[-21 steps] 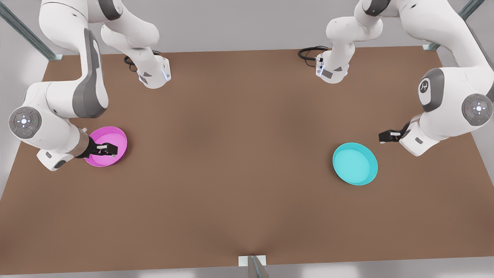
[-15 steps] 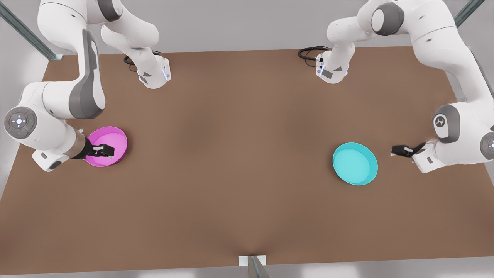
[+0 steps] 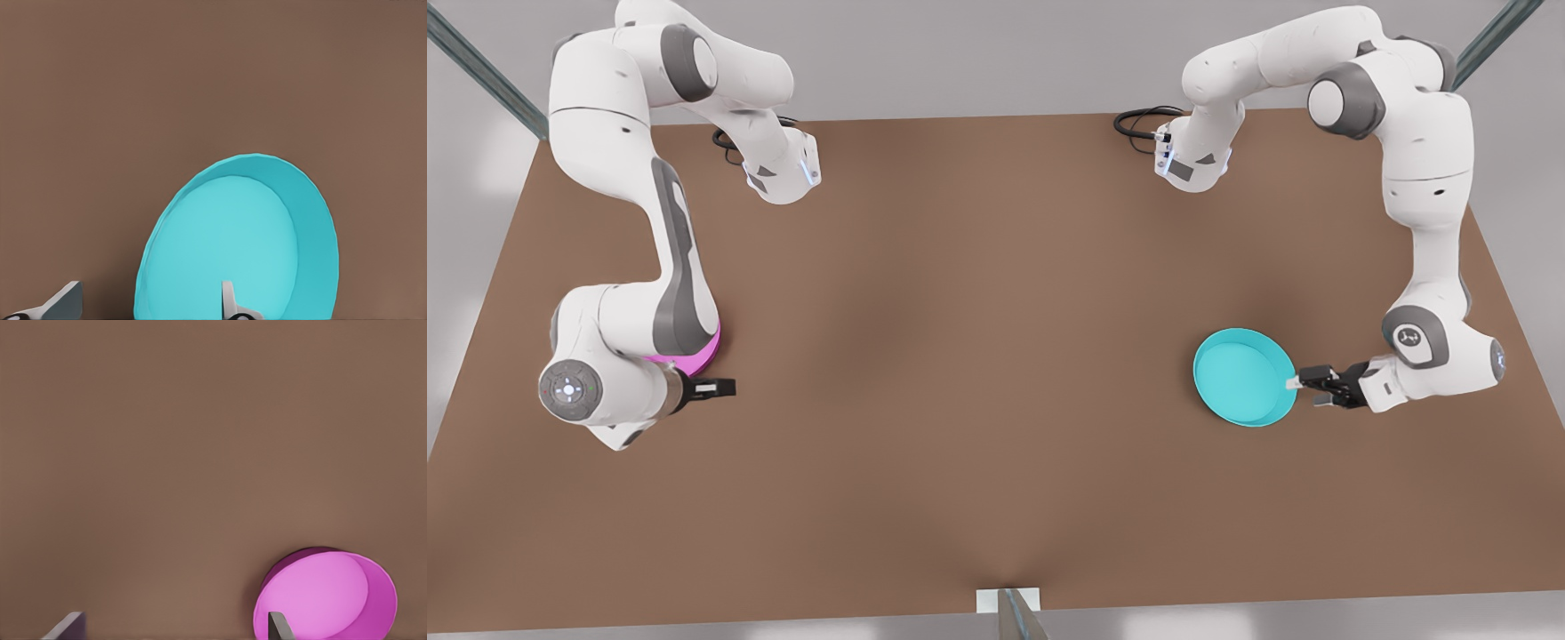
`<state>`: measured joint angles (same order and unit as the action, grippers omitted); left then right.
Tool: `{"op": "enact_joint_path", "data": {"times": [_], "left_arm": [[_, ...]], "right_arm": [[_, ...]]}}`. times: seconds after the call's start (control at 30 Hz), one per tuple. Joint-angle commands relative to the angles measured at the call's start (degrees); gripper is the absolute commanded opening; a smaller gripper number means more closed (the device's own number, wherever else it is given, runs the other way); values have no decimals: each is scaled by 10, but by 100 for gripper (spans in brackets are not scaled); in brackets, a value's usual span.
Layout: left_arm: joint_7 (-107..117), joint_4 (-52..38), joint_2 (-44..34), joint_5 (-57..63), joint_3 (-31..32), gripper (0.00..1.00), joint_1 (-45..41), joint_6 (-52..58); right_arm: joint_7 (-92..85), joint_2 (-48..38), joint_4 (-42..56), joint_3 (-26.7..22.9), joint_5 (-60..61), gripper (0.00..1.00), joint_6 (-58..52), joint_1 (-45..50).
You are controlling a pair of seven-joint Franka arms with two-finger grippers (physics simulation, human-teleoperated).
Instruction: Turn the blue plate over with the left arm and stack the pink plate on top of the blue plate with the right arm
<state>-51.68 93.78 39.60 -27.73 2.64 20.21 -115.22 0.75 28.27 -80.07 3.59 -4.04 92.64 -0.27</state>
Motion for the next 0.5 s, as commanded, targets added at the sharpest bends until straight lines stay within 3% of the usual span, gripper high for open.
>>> {"op": "enact_joint_path", "data": {"times": [0.0,0.13,0.2,0.23,0.47], "left_arm": [[-1,0,1,-8,0,100,0,0],[-9,-2,14,-5,1,100,1,-6],[-9,-2,15,0,0,70,1,-9],[-9,-2,16,0,0,67,1,-10],[-6,-2,26,4,0,65,2,-11]], "right_arm": [[0,0,0,0,0,100,0,0],[-3,-1,0,0,-1,100,0,-1],[-3,4,4,-1,0,100,0,-2],[-3,6,4,-1,1,100,0,-2],[-1,12,3,-1,-1,100,19,-2]]}}
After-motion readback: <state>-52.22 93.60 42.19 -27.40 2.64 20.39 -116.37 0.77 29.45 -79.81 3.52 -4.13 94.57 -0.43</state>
